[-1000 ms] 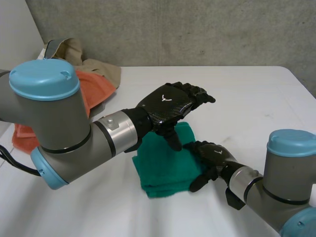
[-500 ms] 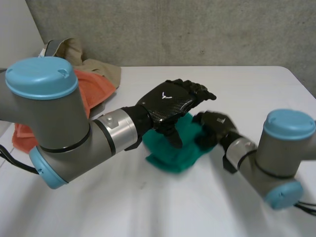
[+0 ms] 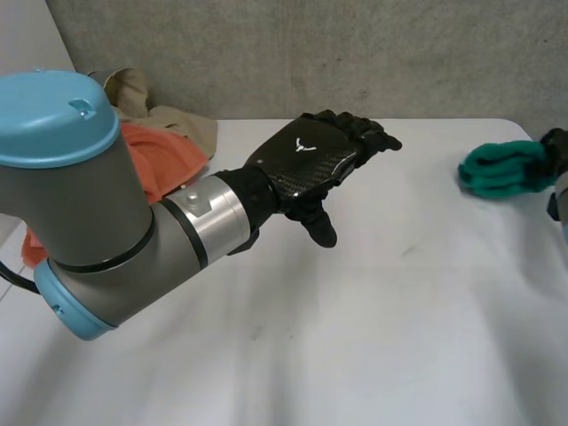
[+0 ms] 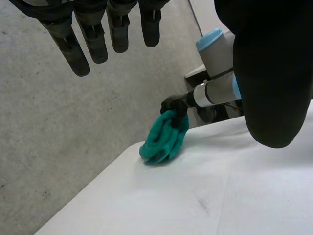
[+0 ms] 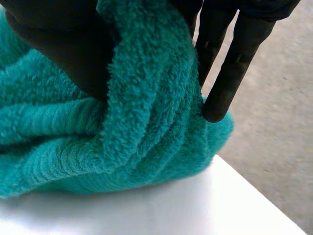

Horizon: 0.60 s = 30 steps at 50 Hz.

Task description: Fold the laundry.

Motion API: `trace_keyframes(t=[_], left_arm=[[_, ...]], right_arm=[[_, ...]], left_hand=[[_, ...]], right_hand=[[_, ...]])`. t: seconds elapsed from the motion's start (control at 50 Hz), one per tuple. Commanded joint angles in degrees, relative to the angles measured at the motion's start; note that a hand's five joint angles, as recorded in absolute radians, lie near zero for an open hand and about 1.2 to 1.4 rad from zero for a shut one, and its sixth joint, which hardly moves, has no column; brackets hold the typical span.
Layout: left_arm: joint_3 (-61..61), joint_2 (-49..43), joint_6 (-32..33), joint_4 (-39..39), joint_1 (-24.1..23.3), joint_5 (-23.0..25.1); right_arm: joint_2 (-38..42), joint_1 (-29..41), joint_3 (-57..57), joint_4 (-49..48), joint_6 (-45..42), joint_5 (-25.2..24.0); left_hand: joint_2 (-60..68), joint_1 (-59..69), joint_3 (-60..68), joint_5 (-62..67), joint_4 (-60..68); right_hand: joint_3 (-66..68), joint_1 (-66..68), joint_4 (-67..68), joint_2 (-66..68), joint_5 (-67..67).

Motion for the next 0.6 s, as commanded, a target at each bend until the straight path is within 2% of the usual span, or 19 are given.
trace_keyframes(t=[0.02,0.12,0.14,0.16,0.18,0.24,0.32,0.42,0.48,0.5,0.56,0.6], left_arm=[[-0.4,-0.1,0.0,-0.1,-0.7,-0.1],[-0.7,-0.2,0.1,-0.1,-1.2,-0.1],[-0.7,-0.3,0.1,-0.1,-1.3,-0.1],[-0.7,-0.3,0.0,-0.1,-1.3,-0.1],[-0.7,-0.3,0.0,-0.1,-1.3,-0.1],[-0.7,-0.2,0.0,-0.1,-1.3,-0.1],[-1.0,-0.1,0.0,-0.1,-1.5,-0.1],[-1.1,-0.1,0.0,-0.1,-1.5,-0.1],[-1.1,0.0,0.0,-0.1,-1.5,-0.2],[-1.1,0.0,0.0,-0.1,-1.5,-0.2],[-1.0,0.0,0.0,0.0,-1.5,-1.0],[-0.9,0.0,0.0,0.0,-1.5,-2.3]], right_arm=[[4.3,-4.4,-7.6,3.5,-1.7,-4.9],[4.3,-5.5,-7.6,3.8,-1.8,-6.9],[4.3,-5.7,-7.5,4.0,-2.0,-6.8],[4.3,-5.8,-7.4,4.1,-2.2,-6.9],[4.2,-6.1,-7.4,4.5,-3.2,-6.9],[4.2,-6.3,-6.9,5.4,-6.6,-6.7],[4.1,-6.5,-5.8,5.5,-15.4,-4.4],[3.1,-7.0,-4.5,4.2,-28.3,3.1],[1.4,-6.6,-2.4,2.1,-33.4,5.1],[-0.6,-6.3,0.8,-0.4,-36.2,5.0],[-4.9,-5.6,6.7,-4.7,-37.5,4.5],[-10.5,-4.9,14.7,-10.2,-37.7,2.9]], left_hand=[[1.1,1.5,0.8,0.0,1.0],[1.1,1.5,0.8,0.0,1.0],[1.1,1.5,0.8,0.0,1.0],[1.1,1.5,0.8,0.0,1.0],[1.1,1.5,0.8,0.0,1.0],[1.1,1.5,0.8,0.0,1.0],[0.9,1.3,0.6,-0.2,0.9],[0.7,1.2,0.4,-0.4,0.7],[0.7,1.2,0.4,-0.4,0.7],[0.7,1.2,0.4,-0.4,0.7],[0.7,1.2,0.4,-0.4,0.7],[0.6,1.0,0.3,-0.5,0.5]], right_hand=[[13.5,30.1,11.3,15.4,14.2],[13.5,30.1,11.3,15.4,14.2],[4.0,20.6,1.8,5.9,4.8],[-19.9,-3.3,-22.1,-18.0,-19.1],[-56.5,-39.9,-58.7,-54.6,-55.8],[-56.5,-39.9,-58.7,-54.6,-55.8],[-56.5,-39.9,-58.7,-54.6,-55.8],[-56.5,-39.9,-58.7,-54.6,-55.8],[-56.5,-39.9,-58.7,-54.6,-55.8],[-56.5,-39.9,-58.7,-54.6,-55.8],[-56.5,-39.9,-58.7,-54.6,-55.8],[-56.5,-39.9,-58.7,-54.6,-55.8]])
